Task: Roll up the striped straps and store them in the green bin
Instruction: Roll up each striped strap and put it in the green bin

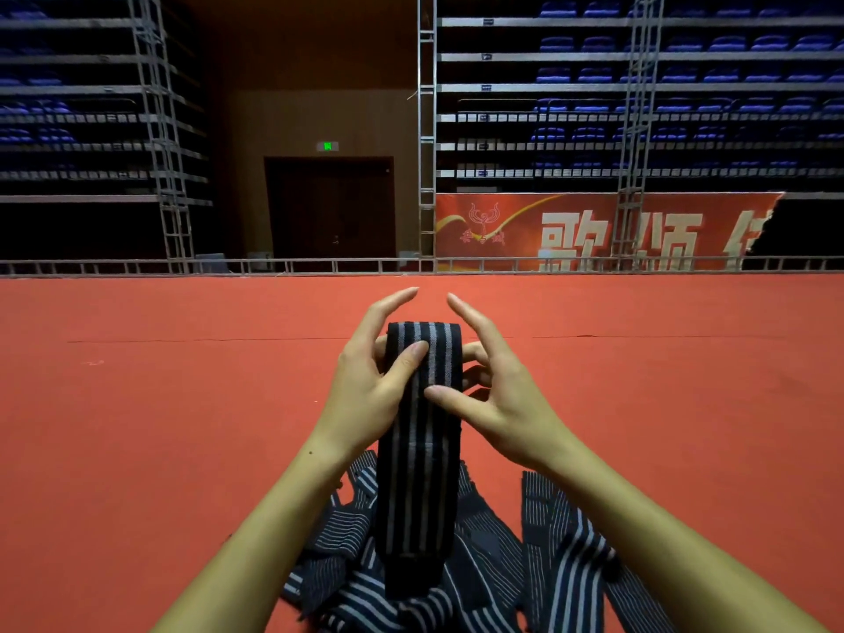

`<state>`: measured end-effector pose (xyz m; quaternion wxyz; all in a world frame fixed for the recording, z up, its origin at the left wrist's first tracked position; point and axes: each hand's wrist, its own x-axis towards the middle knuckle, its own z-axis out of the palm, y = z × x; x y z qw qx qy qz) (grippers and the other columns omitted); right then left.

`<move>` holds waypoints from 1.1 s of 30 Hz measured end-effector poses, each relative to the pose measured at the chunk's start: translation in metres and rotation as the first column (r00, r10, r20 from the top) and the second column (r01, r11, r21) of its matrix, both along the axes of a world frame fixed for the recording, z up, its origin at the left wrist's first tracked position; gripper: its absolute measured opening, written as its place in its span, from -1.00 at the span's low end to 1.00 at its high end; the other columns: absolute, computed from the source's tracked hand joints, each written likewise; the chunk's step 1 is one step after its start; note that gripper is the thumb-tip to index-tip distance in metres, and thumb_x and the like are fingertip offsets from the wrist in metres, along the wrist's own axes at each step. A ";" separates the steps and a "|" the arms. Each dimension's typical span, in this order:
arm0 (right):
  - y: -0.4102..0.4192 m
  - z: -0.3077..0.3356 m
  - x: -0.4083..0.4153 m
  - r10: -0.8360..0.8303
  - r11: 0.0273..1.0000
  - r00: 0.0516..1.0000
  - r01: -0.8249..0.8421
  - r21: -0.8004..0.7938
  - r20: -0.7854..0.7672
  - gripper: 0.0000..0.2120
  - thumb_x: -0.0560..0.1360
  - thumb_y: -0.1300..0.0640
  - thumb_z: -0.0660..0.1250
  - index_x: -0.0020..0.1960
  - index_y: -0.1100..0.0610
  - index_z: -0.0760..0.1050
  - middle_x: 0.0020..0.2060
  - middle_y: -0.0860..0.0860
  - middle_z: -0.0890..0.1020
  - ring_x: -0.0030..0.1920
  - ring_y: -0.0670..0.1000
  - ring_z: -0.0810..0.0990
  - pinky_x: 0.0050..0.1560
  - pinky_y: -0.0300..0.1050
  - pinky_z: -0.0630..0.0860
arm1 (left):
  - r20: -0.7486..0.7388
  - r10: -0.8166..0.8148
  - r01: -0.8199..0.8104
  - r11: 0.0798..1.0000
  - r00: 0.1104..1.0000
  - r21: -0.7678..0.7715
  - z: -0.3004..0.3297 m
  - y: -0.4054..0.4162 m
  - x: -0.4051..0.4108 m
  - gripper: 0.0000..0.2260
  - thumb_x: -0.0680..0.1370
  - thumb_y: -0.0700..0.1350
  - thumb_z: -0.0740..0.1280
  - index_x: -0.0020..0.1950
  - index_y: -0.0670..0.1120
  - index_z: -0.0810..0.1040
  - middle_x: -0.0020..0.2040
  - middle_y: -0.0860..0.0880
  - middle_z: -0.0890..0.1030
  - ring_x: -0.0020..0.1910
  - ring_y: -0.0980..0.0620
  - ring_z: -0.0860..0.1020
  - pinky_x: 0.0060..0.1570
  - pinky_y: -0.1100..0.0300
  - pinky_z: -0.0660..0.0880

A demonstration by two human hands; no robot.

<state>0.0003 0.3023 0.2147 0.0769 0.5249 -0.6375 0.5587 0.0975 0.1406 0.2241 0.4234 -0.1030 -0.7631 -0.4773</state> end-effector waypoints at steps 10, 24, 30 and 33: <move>0.005 -0.004 -0.001 0.112 0.981 0.958 -0.064 -0.183 0.266 -0.51 0.66 0.26 0.42 0.51 -0.08 0.47 0.06 0.15 0.77 0.08 0.15 0.77 0.11 0.09 0.68 | 0.144 -0.126 0.118 0.991 0.982 0.060 -0.012 -0.008 0.018 -0.47 0.63 -0.27 0.47 0.56 0.05 0.49 0.13 -0.16 0.76 0.10 -0.29 0.74 0.17 -0.30 0.66; 0.007 -0.002 0.003 0.134 0.987 0.943 -0.101 -0.122 0.304 -0.38 0.69 0.24 0.38 0.64 -0.11 0.27 0.08 0.16 0.78 0.12 0.18 0.77 0.15 0.17 0.69 | 0.191 -0.136 0.112 0.986 0.972 0.127 -0.007 -0.006 0.021 -0.48 0.59 -0.23 0.52 0.51 0.09 0.53 0.02 -0.21 0.76 0.04 -0.37 0.70 0.15 -0.27 0.65; 0.019 0.001 0.014 0.305 0.948 0.882 -0.319 -0.021 0.360 -0.16 0.63 0.36 0.41 0.70 -0.12 0.09 0.18 0.21 0.75 0.23 0.20 0.73 0.19 0.08 0.67 | 0.089 -0.071 0.043 0.960 0.994 0.276 0.006 -0.010 0.022 -0.56 0.60 -0.26 0.51 0.43 0.04 0.59 -0.01 -0.20 0.77 0.03 -0.18 0.78 0.09 -0.16 0.72; 0.016 0.008 0.019 0.275 0.961 0.912 -0.268 -0.066 0.303 -0.20 0.62 0.41 0.41 0.68 -0.08 0.18 0.14 0.21 0.76 0.22 0.21 0.74 0.28 0.17 0.66 | 0.081 -0.096 0.064 0.942 0.992 0.328 0.008 -0.007 0.028 -0.63 0.62 -0.21 0.49 0.40 0.03 0.61 0.03 -0.22 0.77 0.03 -0.18 0.77 0.10 -0.15 0.72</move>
